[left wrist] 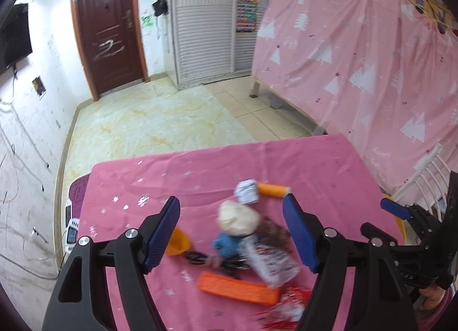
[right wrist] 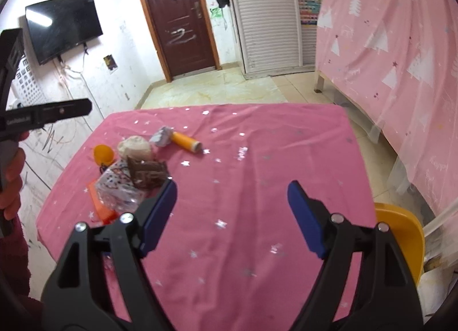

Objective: Collect trash
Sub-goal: 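Move both open grippers back over the remaining items on the table, then grasp the yellow plastic cup with the left gripper while the right gripper grasps the brown wrapper, then carry cup and wrapper to the yellow bin while both grippers open to drop them, then move both open grippers back over the items on the table, then grasp the red-and-clear plastic bag with the right gripper while the left gripper grasps the orange box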

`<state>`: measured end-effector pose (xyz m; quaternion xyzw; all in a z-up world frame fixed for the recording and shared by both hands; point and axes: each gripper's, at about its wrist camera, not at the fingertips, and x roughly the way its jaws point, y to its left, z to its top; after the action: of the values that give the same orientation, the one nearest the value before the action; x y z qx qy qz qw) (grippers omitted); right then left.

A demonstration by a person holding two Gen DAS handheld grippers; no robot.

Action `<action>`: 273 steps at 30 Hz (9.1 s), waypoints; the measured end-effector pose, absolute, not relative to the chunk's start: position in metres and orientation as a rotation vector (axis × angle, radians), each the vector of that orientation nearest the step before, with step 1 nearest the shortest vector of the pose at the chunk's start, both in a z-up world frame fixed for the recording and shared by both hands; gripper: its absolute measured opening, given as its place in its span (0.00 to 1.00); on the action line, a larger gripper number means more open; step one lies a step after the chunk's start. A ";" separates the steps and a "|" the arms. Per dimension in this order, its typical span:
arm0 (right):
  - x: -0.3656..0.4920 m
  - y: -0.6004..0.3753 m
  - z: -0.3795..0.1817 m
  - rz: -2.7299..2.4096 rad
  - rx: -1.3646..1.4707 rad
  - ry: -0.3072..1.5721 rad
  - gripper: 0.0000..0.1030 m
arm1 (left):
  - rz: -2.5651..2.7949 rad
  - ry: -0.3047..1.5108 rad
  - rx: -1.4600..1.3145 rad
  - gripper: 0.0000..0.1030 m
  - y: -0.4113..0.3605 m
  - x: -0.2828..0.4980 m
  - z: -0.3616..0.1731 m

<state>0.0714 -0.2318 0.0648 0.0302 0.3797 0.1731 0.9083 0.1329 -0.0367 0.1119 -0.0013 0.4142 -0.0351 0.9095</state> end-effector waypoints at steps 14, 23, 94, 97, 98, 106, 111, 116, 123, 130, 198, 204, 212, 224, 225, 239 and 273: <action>0.091 -0.164 0.063 0.422 -0.019 0.824 0.75 | -0.045 0.933 -0.055 0.66 0.024 0.141 0.068; 0.099 -0.139 0.054 0.445 -0.043 0.851 0.75 | -0.052 0.989 -0.102 0.66 0.044 0.149 0.040; 0.095 -0.203 0.058 0.354 0.027 0.804 0.32 | -0.123 0.966 -0.018 0.34 -0.032 0.133 0.065; 0.092 -0.217 0.059 0.339 0.042 0.796 0.32 | -0.138 0.964 -0.006 0.34 -0.046 0.133 0.068; 0.091 -0.221 0.059 0.334 0.046 0.794 0.32 | -0.142 0.963 -0.003 0.34 -0.050 0.134 0.068; 0.081 -0.258 0.059 0.295 0.083 0.777 0.32 | -0.184 0.959 0.051 0.34 -0.093 0.135 0.074; 0.075 -0.281 0.058 0.264 0.104 0.767 0.32 | -0.210 0.965 0.078 0.34 -0.122 0.134 0.073; 0.067 -0.309 0.058 0.226 0.133 0.755 0.32 | -0.252 0.971 0.098 0.34 -0.154 0.130 0.071; 0.053 -0.353 0.053 0.161 0.170 0.747 0.32 | -0.327 0.979 0.128 0.34 -0.211 0.128 0.069; 0.043 -0.395 0.040 0.083 0.194 0.757 0.32 | -0.388 0.986 0.166 0.34 -0.271 0.125 0.068; 0.060 -0.329 0.050 0.173 0.126 0.793 0.63 | -0.317 0.877 0.028 0.59 -0.217 0.125 0.105; 0.068 -0.289 0.055 0.232 0.088 0.803 0.63 | -0.276 0.864 0.017 0.62 -0.168 0.117 0.110; 0.075 -0.241 0.051 0.309 0.050 0.827 0.63 | -0.188 0.872 0.016 0.67 -0.101 0.107 0.103; 0.069 -0.189 0.054 0.383 -0.021 0.845 0.63 | -0.121 0.911 0.002 0.68 -0.045 0.095 0.077; 0.067 -0.186 0.054 0.387 -0.021 0.845 0.63 | -0.121 0.919 -0.004 0.68 -0.041 0.095 0.074; 0.026 -0.158 0.046 0.481 -0.017 0.868 0.70 | -0.088 1.013 -0.084 0.68 -0.019 0.089 0.027; -0.007 -0.141 0.037 0.507 -0.135 0.876 0.42 | -0.142 1.091 -0.107 0.68 -0.054 0.100 0.007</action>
<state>-0.0066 -0.1414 0.0371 -0.0647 0.4193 0.2428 0.8724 0.1002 -0.0539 0.0074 -0.0510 0.5183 -0.0674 0.8510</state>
